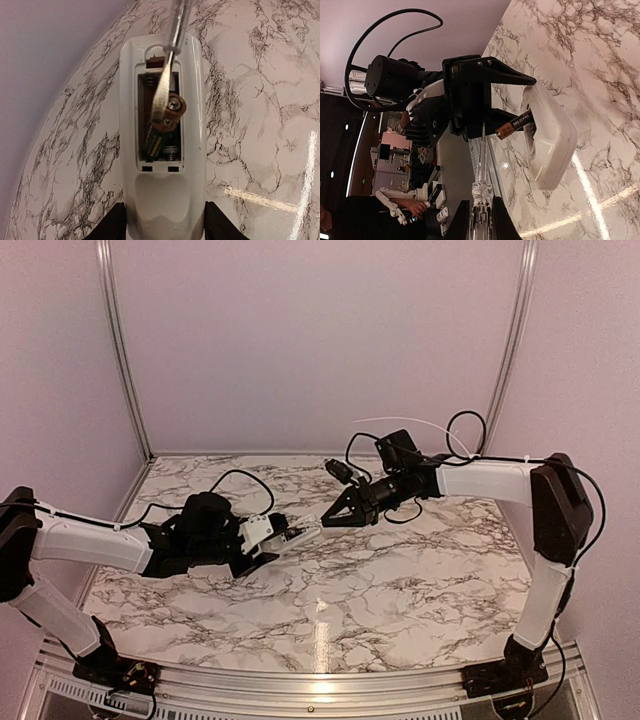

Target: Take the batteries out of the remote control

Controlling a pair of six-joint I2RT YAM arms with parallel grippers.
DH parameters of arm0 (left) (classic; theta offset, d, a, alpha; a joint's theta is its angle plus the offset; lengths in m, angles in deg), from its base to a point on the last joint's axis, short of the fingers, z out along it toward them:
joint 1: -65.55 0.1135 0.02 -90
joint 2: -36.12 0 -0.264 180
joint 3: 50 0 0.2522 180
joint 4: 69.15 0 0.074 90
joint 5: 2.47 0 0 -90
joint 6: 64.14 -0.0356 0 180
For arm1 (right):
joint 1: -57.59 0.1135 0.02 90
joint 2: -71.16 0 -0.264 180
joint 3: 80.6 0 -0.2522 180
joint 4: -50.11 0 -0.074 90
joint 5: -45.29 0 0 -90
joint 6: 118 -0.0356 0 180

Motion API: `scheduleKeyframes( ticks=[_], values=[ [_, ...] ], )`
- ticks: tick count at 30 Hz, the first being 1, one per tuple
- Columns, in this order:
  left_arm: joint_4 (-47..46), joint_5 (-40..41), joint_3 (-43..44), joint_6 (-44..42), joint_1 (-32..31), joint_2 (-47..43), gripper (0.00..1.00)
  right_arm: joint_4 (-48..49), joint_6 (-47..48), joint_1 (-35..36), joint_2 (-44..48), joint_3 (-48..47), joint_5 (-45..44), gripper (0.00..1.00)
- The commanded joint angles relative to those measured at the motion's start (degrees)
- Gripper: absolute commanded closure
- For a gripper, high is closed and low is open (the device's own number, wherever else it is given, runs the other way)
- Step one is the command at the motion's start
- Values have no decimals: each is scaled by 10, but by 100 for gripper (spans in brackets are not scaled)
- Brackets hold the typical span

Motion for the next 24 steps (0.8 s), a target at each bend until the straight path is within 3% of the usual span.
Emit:
scheduleKeyframes(
  ticks=[1, 18, 24],
  values=[
    [-69, -23, 7, -15, -5, 9, 93, -14, 34, 14, 11, -12, 44, 100],
    [-51, -1, 18, -1, -5, 17, 93, -99, 82, 14, 25, -50, -10, 100],
    [-41, 5, 26, 8, -6, 20, 93, -92, 63, 14, 42, -74, -76, 100]
  ],
)
